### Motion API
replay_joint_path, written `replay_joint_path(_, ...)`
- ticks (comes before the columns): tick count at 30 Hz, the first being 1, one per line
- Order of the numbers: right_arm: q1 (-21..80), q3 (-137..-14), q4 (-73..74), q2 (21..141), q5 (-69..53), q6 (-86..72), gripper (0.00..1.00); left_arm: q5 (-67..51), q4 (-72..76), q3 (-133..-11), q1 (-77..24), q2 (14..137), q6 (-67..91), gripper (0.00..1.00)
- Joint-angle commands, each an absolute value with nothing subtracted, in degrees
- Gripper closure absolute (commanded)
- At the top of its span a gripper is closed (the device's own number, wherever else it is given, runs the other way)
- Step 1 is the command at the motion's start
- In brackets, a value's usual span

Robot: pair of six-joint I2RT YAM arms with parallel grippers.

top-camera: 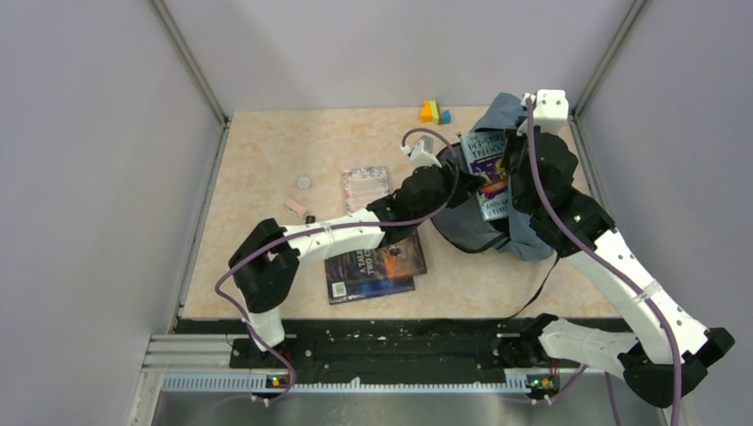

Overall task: Pack the student bag
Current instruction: Place the book in the student bag.

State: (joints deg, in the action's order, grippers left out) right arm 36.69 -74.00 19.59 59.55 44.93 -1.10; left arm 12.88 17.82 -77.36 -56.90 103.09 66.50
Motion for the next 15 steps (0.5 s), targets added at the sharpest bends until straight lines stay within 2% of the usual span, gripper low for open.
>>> replay_joint_path(1,36.6,-76.5,17.8,59.9,45.7,-0.5,1.0,14.3,21.4,-79.6,-57.1,102.8,67.8,1.0)
replay_joint_path(8,36.6,-75.7,17.0,59.8,46.1,-0.4,1.0,22.1,18.6,-72.8,-57.1,99.3,68.3,1.0)
replay_joint_path(15,36.6,-75.4,16.6,59.9,46.2,-0.5,1.0,21.7,15.8,-77.2,-57.1,102.7,66.6,1.0)
